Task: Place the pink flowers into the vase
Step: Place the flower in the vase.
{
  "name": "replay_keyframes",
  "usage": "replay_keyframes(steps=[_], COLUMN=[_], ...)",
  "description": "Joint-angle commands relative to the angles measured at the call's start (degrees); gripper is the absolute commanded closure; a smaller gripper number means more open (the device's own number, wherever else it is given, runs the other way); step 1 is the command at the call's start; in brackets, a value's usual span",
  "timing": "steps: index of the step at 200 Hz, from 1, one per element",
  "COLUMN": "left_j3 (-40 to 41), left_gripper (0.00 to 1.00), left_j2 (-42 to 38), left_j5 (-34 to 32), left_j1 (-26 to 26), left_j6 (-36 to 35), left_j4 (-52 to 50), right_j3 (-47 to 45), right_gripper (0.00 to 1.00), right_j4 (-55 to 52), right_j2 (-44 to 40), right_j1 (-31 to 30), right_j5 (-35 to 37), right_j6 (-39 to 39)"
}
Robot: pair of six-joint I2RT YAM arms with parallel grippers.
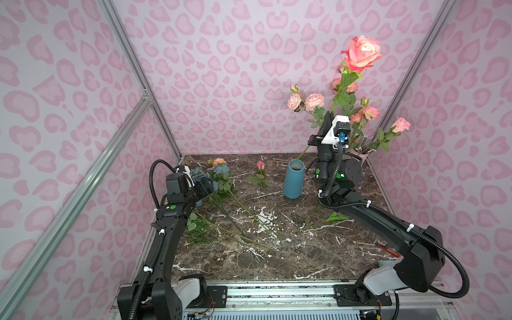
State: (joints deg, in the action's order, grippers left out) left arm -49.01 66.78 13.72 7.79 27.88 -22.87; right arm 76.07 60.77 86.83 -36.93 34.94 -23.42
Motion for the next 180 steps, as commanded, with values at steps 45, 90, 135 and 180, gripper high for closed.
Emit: replay_keyframes(steps=[45, 90, 135, 180], left_j3=[0.1, 0.15, 0.22, 0.42], left_gripper=[0.19, 0.19, 0.19, 0.19], left_j2=[0.3, 0.38, 0.29, 0.15], left_j5=[0.83, 1.13, 1.31, 1.49], left_j1=[0.73, 0.96, 1.09, 1.09], left_j6=[-0.19, -0.19, -0.11, -0.19], left_j4=[3.01, 3.08, 3.15, 3.27], right_j3=[1.27, -2.12, -6.57, -9.42], right_gripper=[1.0, 1.0, 1.0, 1.0], right_j4=[1.15, 1.23, 0.69, 0.4], right_j2=[4.9, 6.75, 8.09, 10.69], right_j1=[1.15, 1.77, 3.26, 4.48], right_j5=[-0.79, 0.55, 1.7, 2.94], right_j6=[0.64, 3.76, 12.43, 17.56])
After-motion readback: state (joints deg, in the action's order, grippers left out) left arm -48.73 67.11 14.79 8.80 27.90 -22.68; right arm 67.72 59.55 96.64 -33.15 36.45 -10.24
